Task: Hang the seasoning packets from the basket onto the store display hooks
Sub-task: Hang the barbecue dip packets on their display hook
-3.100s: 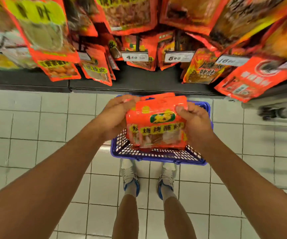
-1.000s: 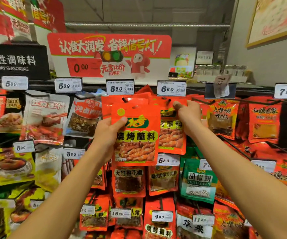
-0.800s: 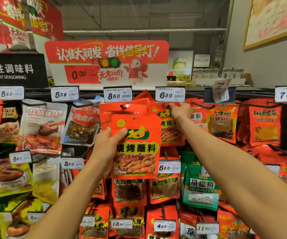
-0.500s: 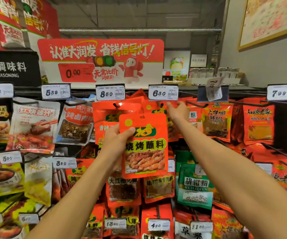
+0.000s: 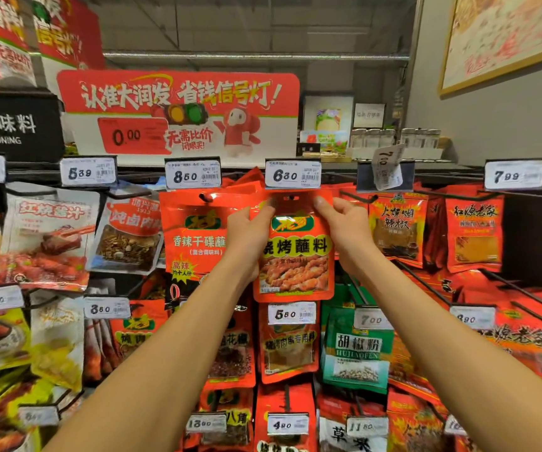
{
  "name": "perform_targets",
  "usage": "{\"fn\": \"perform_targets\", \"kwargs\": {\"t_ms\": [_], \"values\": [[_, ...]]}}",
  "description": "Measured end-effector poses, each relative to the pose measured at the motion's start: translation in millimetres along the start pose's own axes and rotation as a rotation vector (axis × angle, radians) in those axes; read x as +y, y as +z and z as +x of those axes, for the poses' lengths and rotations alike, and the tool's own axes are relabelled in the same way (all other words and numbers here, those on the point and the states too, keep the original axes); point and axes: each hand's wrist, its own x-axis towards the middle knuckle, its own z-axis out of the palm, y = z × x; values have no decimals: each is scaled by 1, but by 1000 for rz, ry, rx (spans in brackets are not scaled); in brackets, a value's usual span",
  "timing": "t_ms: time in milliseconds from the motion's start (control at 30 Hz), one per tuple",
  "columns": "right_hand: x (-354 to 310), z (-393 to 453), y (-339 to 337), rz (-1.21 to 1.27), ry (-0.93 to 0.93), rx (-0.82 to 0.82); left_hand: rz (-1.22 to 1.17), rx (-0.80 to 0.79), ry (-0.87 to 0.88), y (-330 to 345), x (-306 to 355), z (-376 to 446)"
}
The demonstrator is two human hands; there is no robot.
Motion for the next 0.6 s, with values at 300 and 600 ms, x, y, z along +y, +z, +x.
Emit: {"fn": "perform_targets", "kwargs": {"t_ms": [300,600], "values": [[-1,0,-1,-59,40,16,80,127,1,8,9,5],[31,29,9,-112,200,84,225,39,93,-15,-9,-2]]}}
